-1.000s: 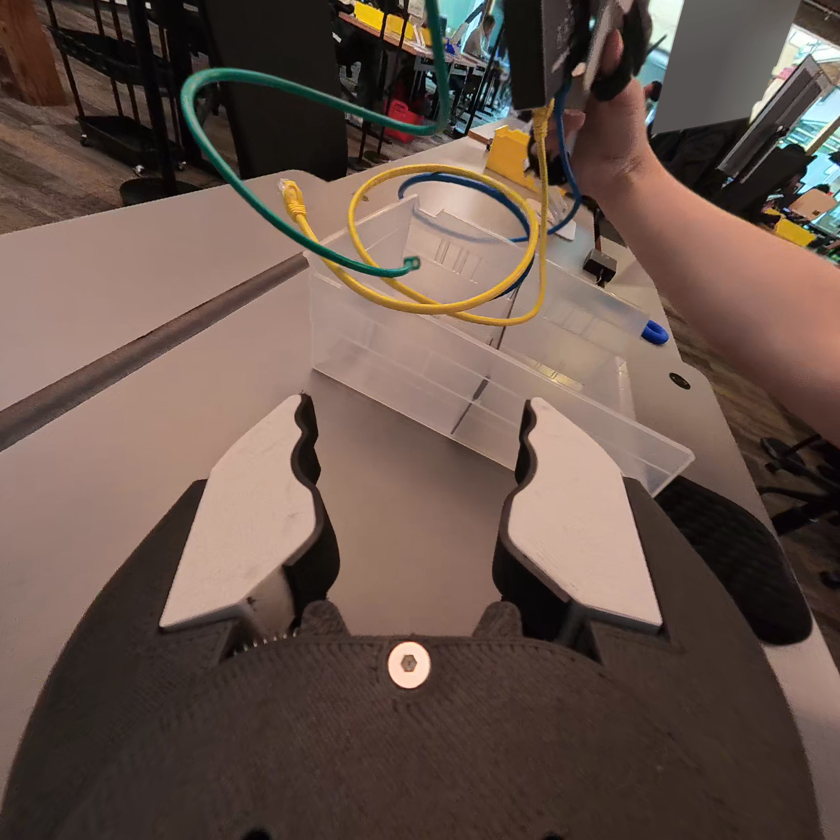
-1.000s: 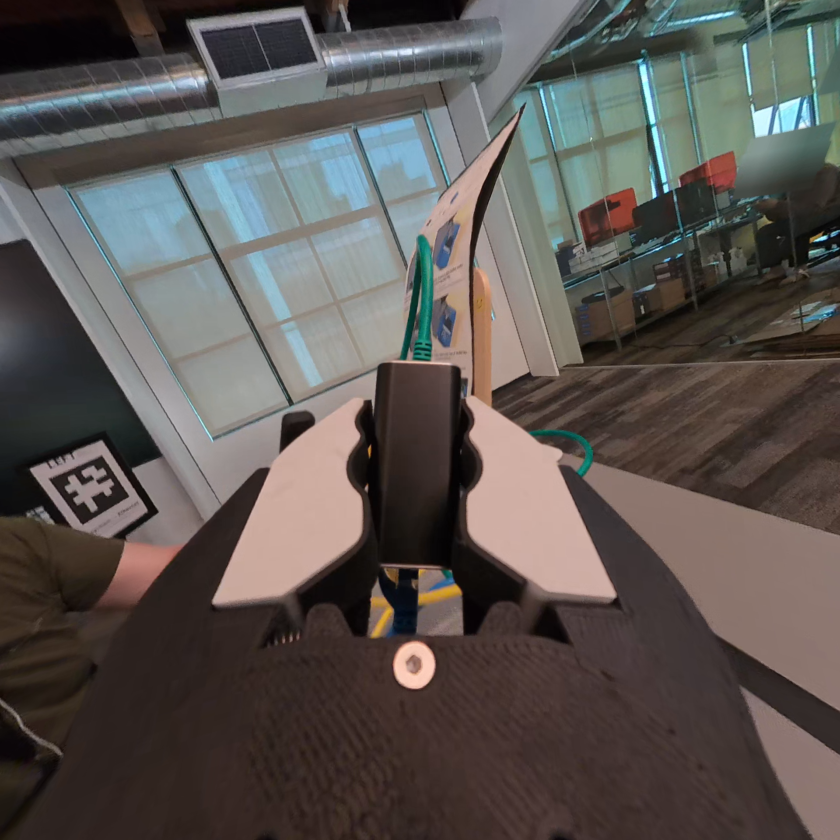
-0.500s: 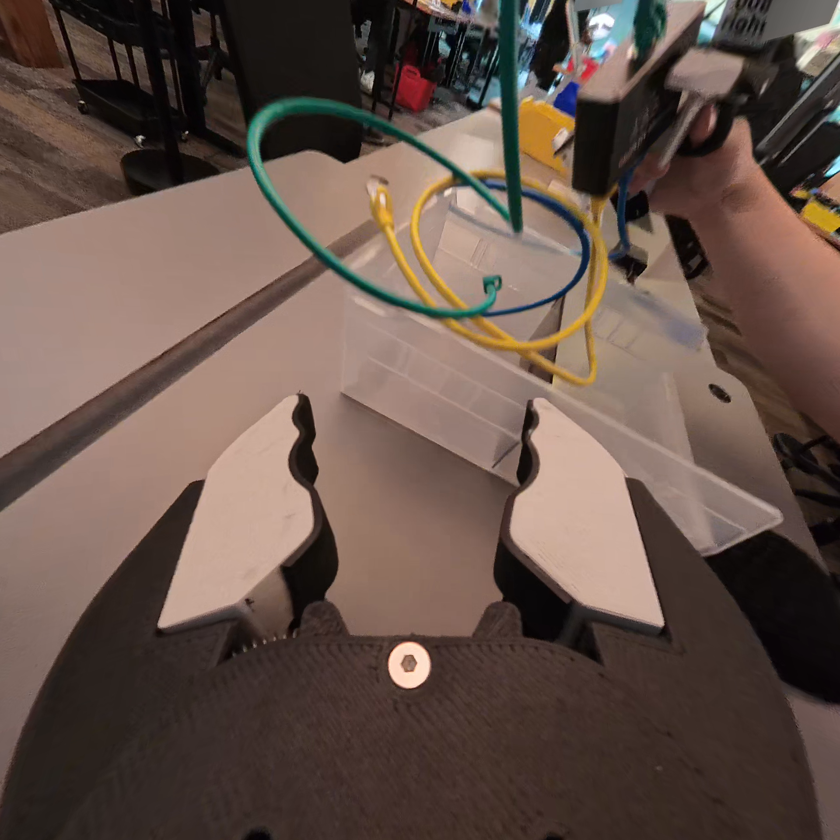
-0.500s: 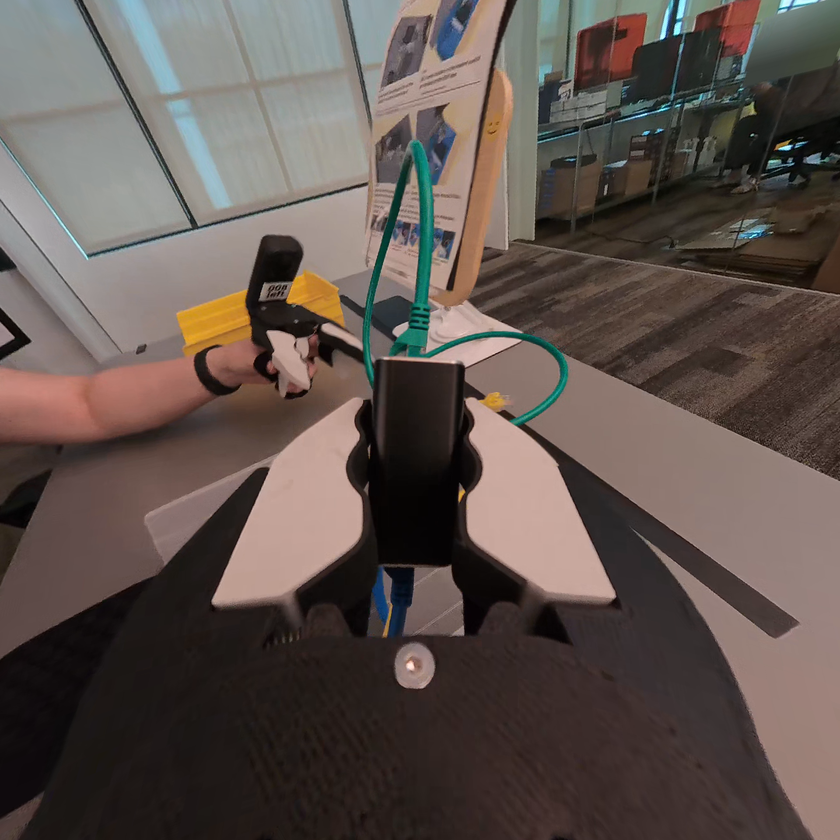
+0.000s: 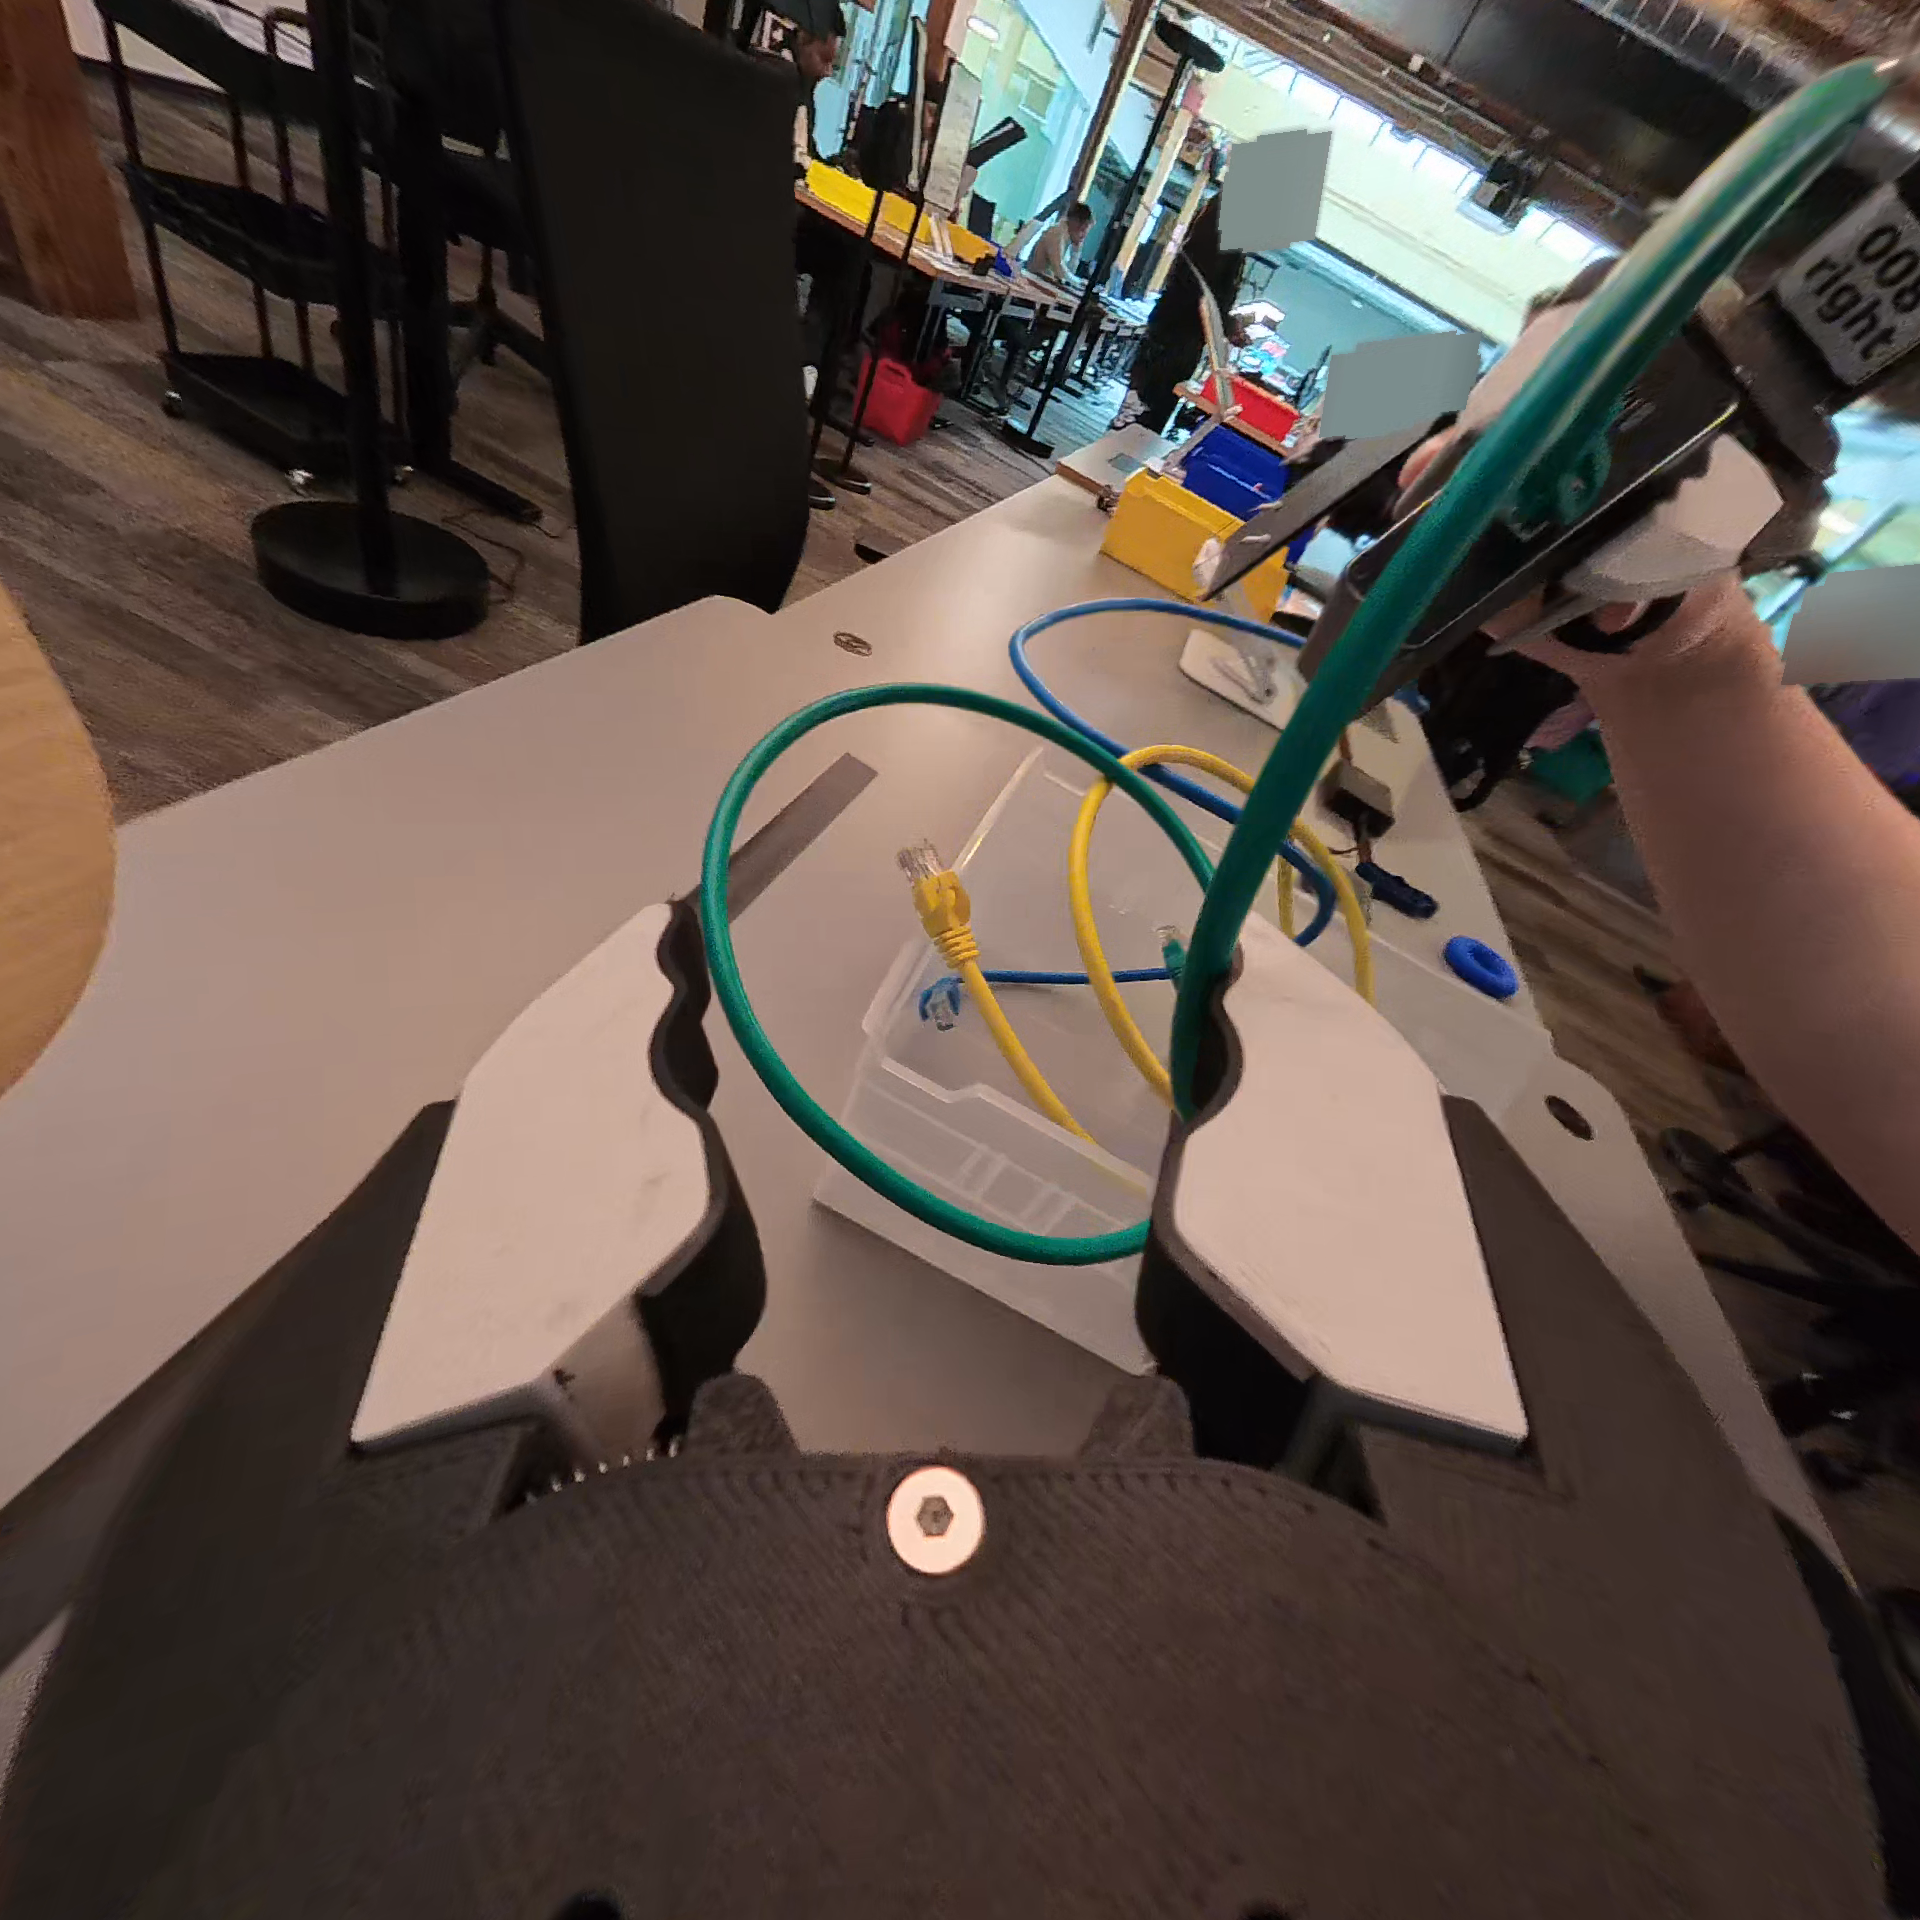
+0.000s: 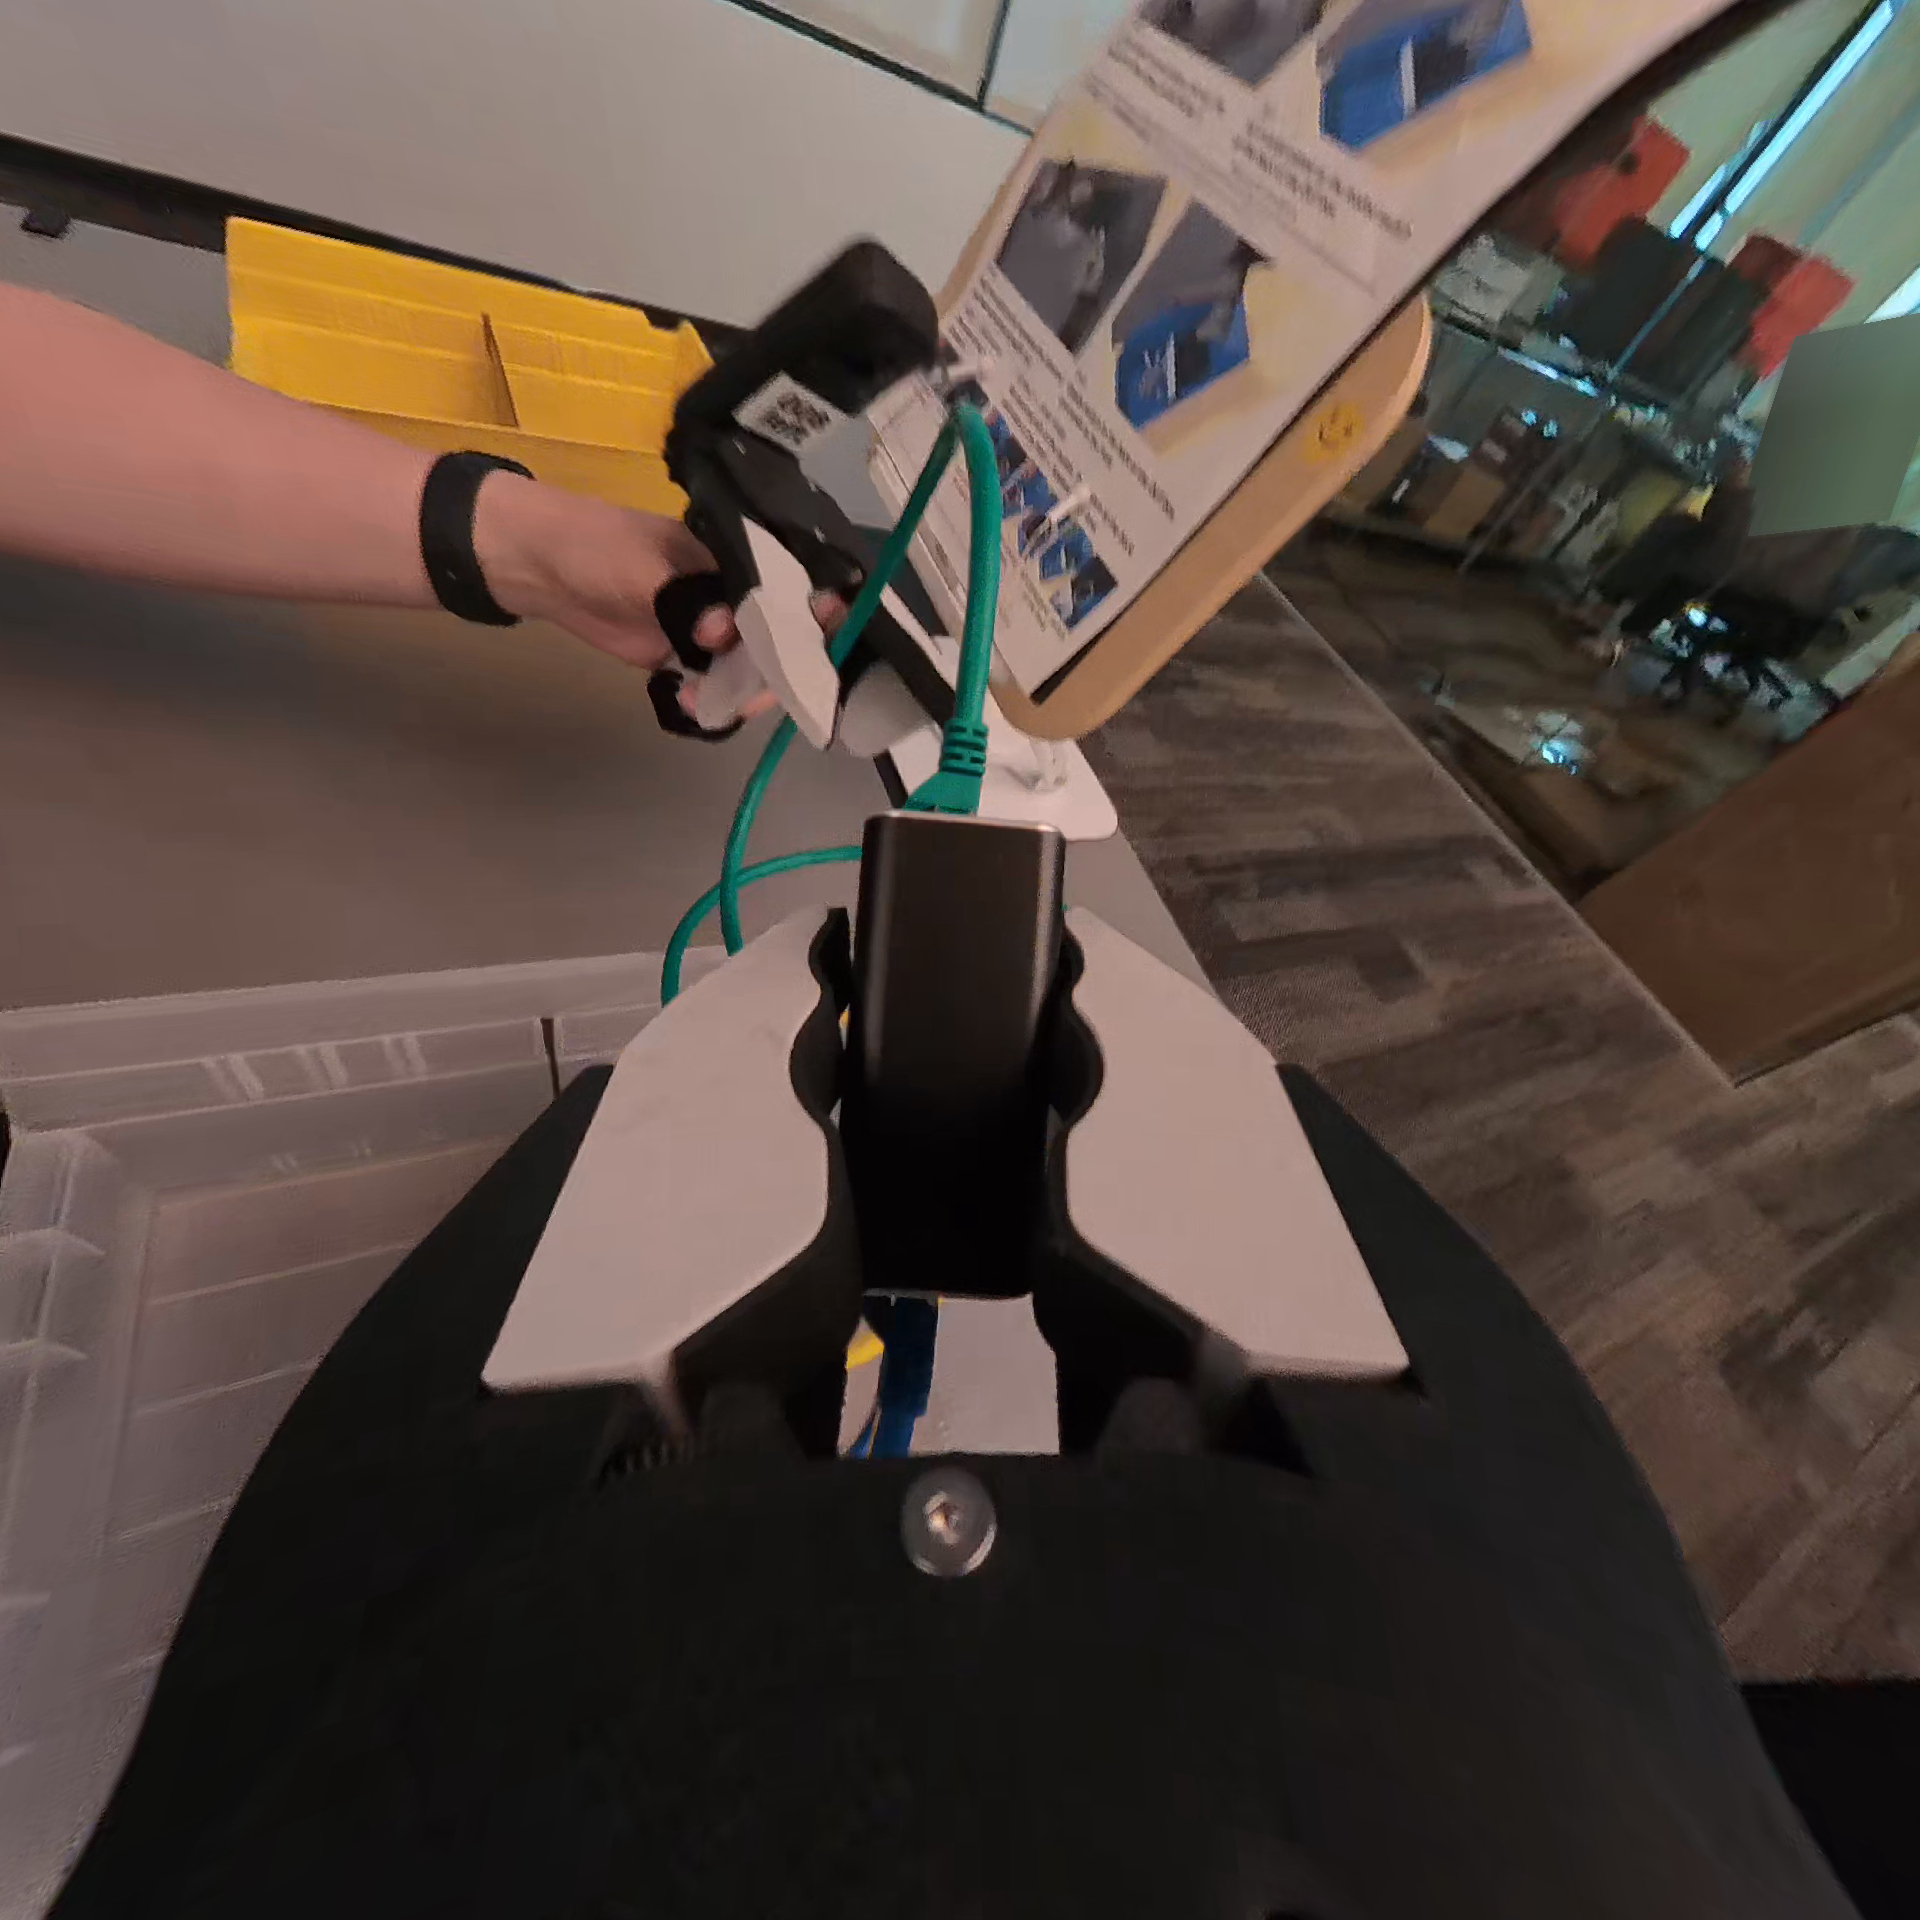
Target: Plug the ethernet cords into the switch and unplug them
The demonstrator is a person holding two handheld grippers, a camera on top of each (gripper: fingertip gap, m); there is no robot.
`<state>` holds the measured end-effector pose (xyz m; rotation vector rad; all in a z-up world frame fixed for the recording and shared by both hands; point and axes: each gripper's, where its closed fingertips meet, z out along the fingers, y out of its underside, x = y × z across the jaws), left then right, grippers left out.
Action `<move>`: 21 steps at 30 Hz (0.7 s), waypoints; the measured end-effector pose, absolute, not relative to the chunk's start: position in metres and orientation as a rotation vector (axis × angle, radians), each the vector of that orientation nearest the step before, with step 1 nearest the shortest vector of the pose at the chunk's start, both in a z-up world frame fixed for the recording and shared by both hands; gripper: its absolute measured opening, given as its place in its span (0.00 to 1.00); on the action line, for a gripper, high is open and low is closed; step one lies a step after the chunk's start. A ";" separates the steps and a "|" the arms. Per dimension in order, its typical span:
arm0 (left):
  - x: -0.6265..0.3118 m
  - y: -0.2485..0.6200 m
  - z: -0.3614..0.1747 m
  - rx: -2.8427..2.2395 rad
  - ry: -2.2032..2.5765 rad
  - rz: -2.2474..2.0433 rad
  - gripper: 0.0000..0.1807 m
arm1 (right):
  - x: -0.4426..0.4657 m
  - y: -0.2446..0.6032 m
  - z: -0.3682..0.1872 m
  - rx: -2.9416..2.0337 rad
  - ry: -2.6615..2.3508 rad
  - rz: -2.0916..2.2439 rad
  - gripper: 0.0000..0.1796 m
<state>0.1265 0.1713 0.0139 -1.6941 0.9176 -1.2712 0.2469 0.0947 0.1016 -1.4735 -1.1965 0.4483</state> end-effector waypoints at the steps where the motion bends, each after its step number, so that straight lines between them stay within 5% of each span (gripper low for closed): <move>1: 0.127 0.172 0.013 -1.702 0.909 -1.289 0.50 | 0.243 0.095 0.109 -1.454 -1.206 0.450 0.20; 11: 0.103 0.159 0.013 -1.618 0.867 -1.301 0.44 | 0.195 0.116 0.152 -1.260 -1.264 0.419 0.20; 15: 0.101 0.150 0.016 -1.581 0.899 -1.301 0.23 | 0.196 0.116 0.123 -1.300 -1.249 0.464 0.20; 17: 0.103 0.143 0.017 -1.553 0.957 -1.278 0.00 | 0.206 0.111 0.091 -1.401 -1.237 0.543 0.19; 21: 0.112 0.134 0.018 -1.582 1.007 -1.245 0.00 | 0.229 0.098 0.035 -1.578 -1.223 0.585 0.20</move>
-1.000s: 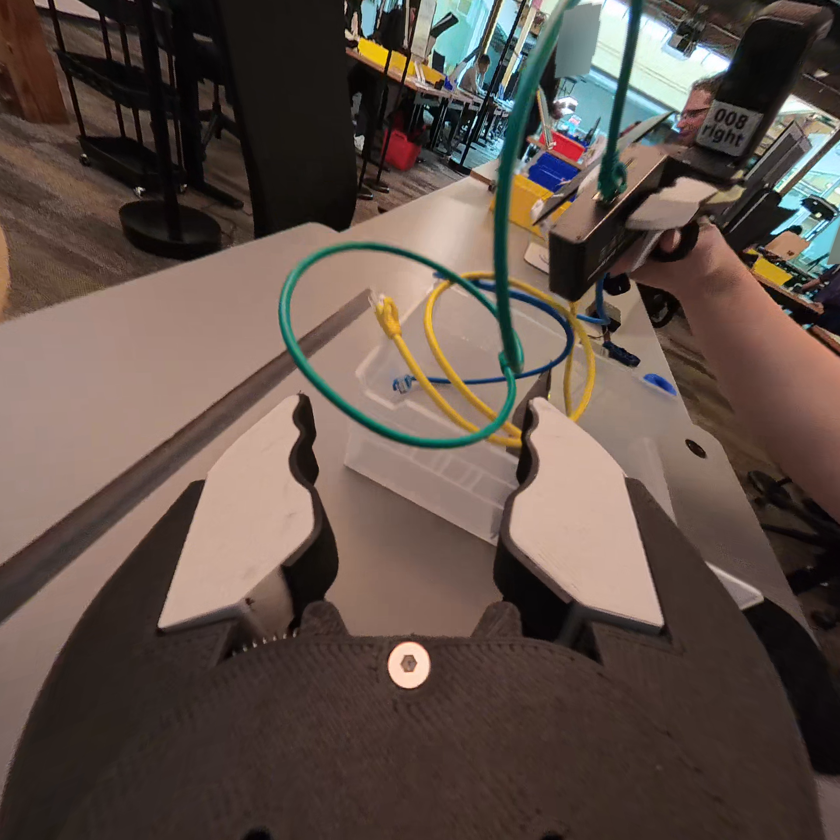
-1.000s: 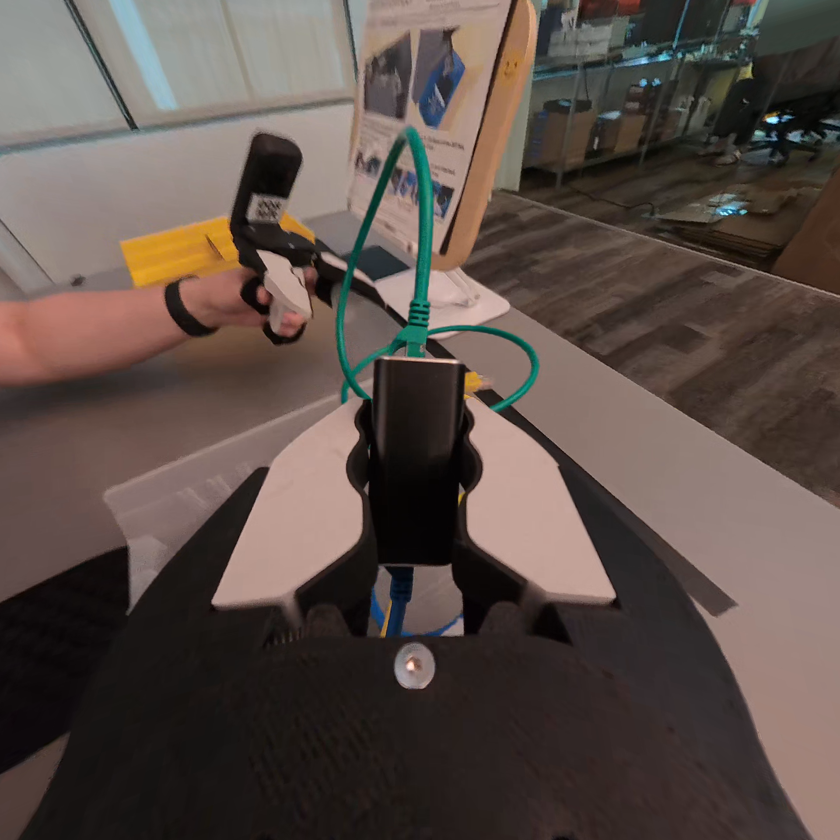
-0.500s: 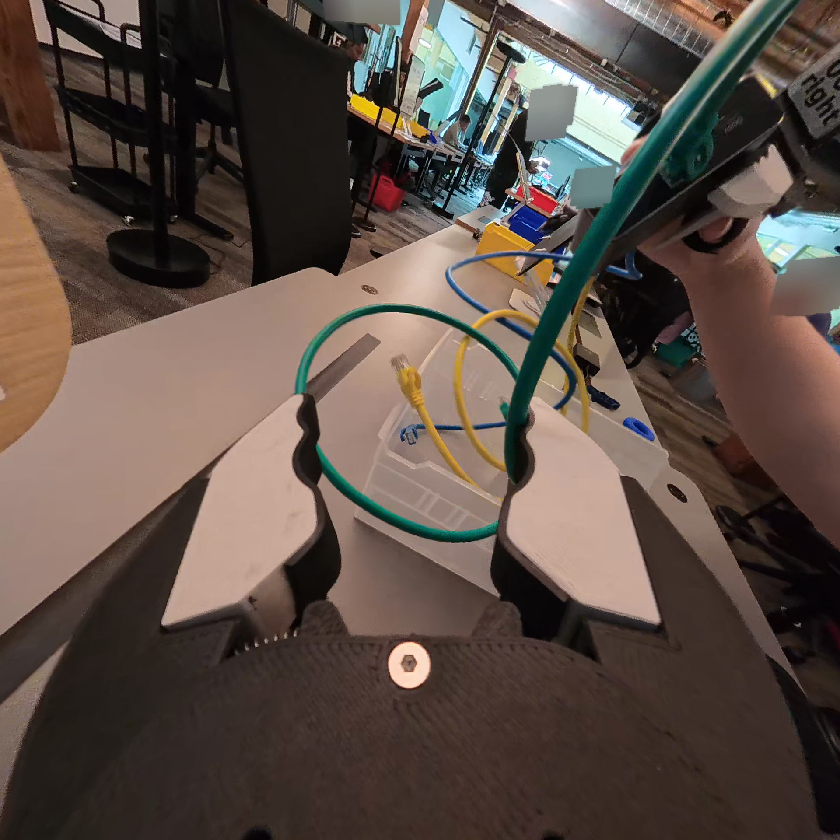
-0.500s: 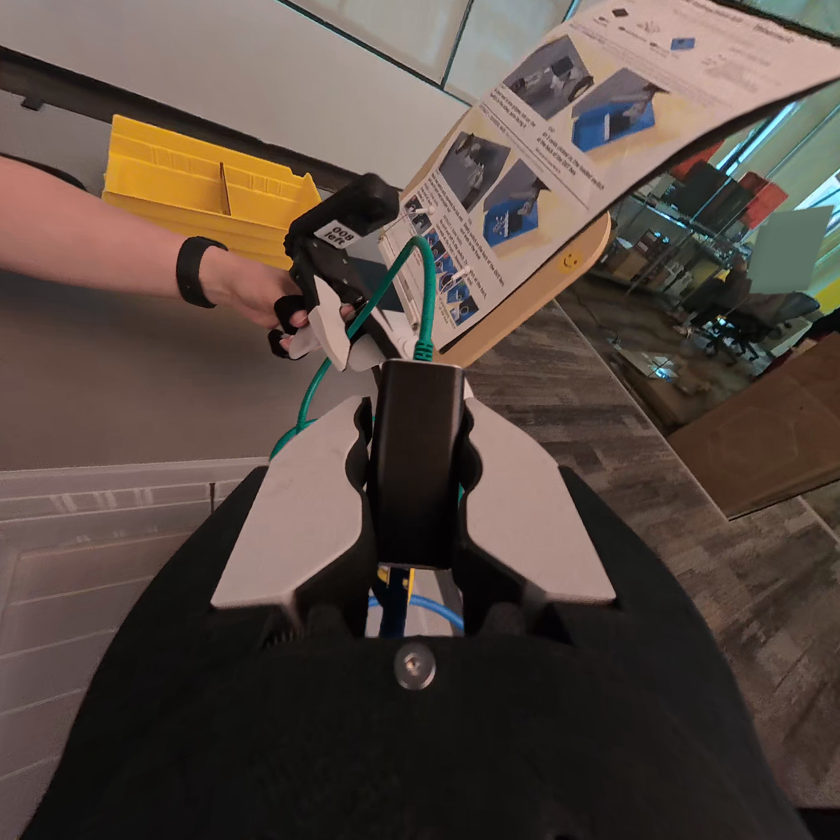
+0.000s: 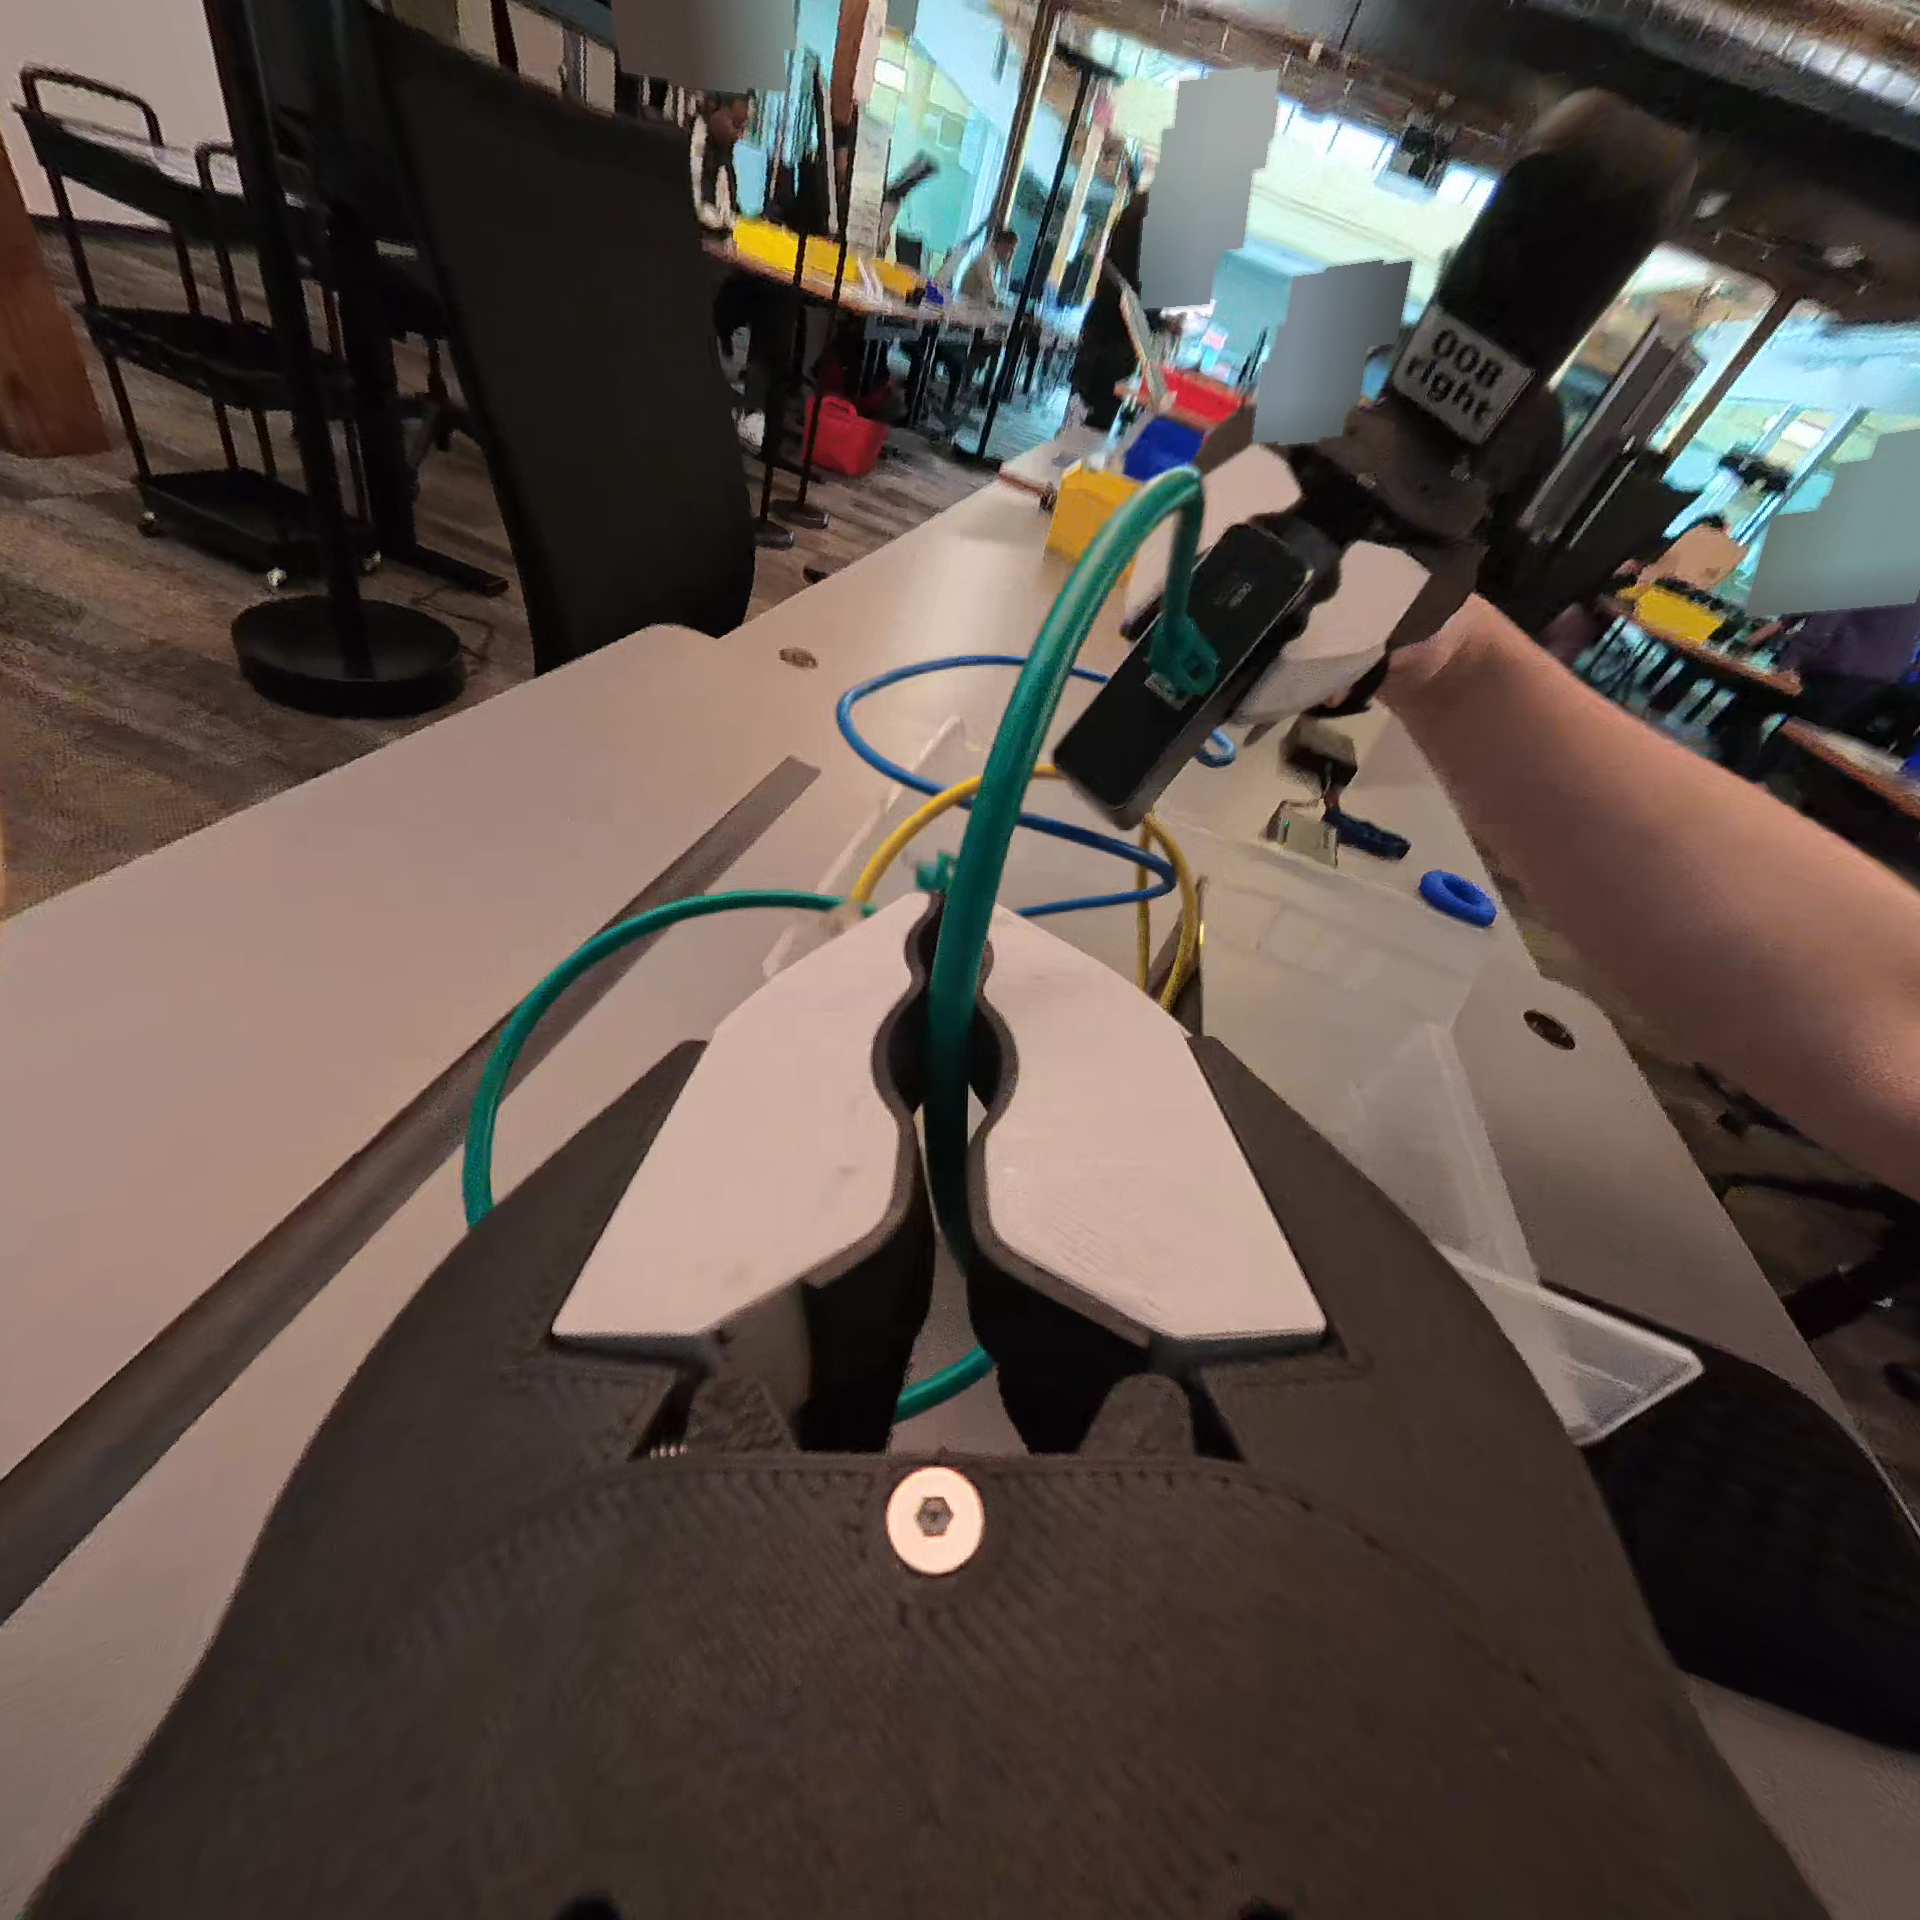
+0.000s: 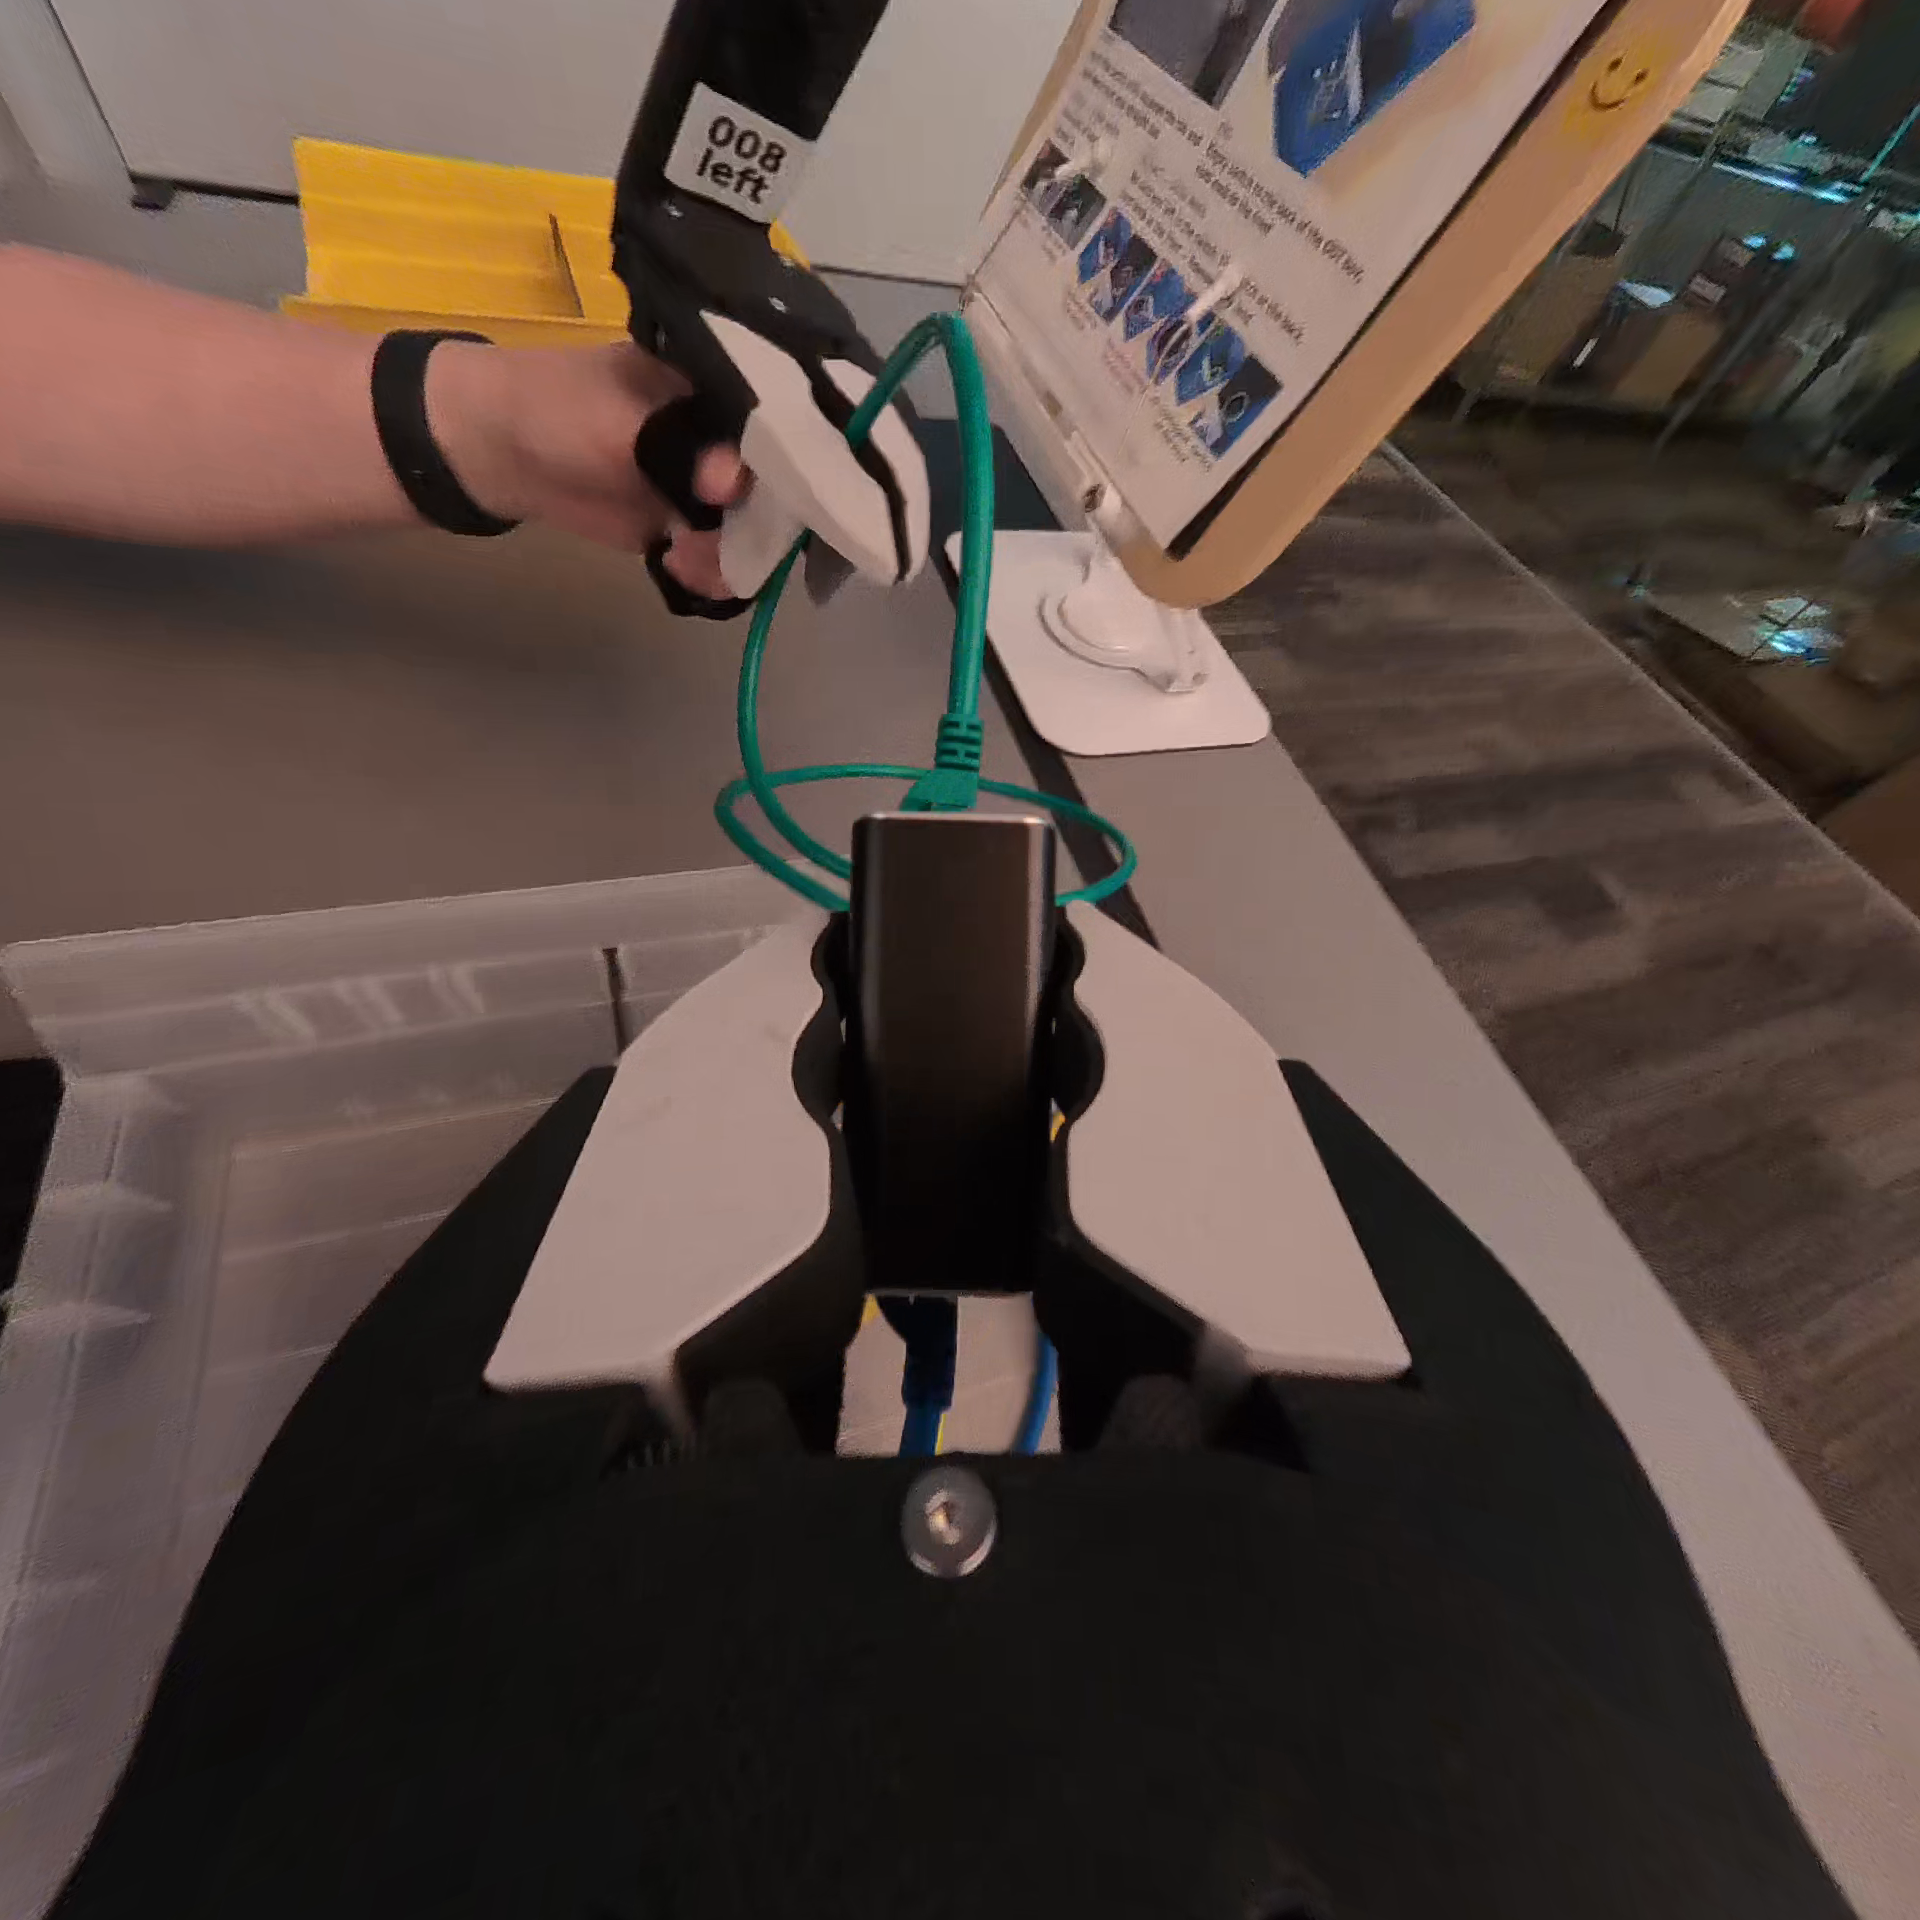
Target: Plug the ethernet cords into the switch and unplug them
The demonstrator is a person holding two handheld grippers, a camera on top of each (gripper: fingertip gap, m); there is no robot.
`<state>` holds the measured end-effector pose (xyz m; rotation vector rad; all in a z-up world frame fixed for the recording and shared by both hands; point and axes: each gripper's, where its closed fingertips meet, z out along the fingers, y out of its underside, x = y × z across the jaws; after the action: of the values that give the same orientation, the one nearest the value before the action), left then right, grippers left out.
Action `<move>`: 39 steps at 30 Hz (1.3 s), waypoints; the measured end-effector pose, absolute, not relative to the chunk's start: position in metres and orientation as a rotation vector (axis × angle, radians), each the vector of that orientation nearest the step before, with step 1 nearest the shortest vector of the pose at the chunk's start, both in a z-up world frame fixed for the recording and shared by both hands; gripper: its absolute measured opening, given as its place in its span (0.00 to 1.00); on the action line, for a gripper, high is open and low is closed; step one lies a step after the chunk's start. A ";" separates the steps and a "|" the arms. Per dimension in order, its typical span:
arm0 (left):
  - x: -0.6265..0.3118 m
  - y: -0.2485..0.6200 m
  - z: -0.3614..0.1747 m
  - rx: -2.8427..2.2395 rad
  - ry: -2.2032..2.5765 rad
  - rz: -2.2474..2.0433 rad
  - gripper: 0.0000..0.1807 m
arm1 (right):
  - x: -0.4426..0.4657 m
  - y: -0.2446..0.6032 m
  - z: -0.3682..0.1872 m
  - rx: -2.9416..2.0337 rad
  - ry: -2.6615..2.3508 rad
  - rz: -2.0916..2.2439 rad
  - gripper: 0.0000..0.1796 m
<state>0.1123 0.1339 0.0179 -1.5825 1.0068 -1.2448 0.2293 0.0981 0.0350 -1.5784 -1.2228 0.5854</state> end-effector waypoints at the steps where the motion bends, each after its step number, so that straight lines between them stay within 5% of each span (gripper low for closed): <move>1: 0.112 0.135 0.015 -1.616 1.016 -1.213 0.01 | 0.231 0.093 0.033 -1.584 -1.214 0.618 0.20; 3: 0.103 0.148 0.007 -1.730 0.910 -1.150 0.25 | 0.235 0.090 0.031 -1.619 -1.206 0.630 0.20; 6: 0.078 0.170 -0.017 -1.868 0.754 -1.083 0.44 | 0.241 0.090 0.024 -1.679 -1.252 0.559 0.20; 12: 0.091 0.152 -0.073 -2.105 0.624 -1.414 0.57 | 0.231 0.092 0.009 -1.743 -1.307 0.528 0.20; 21: 0.094 0.102 -0.107 -2.222 0.707 -1.470 0.49 | 0.226 0.086 0.004 -1.771 -1.378 0.523 0.20; 27: 0.099 0.095 -0.058 -1.856 1.081 -1.405 0.48 | 0.228 0.084 0.005 -1.784 -1.363 0.529 0.20; 32: 0.072 0.082 -0.030 -1.391 1.336 -0.661 0.47 | 0.236 0.085 0.007 -1.802 -1.338 0.542 0.20; 39: 0.106 0.068 -0.083 -1.279 1.634 -0.022 0.52 | 0.238 0.089 0.006 -1.846 -1.321 0.530 0.20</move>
<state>0.1058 0.0683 -0.0830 -1.2788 1.6340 -0.0222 0.2376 0.0895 0.0061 -1.8457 -1.3215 0.5297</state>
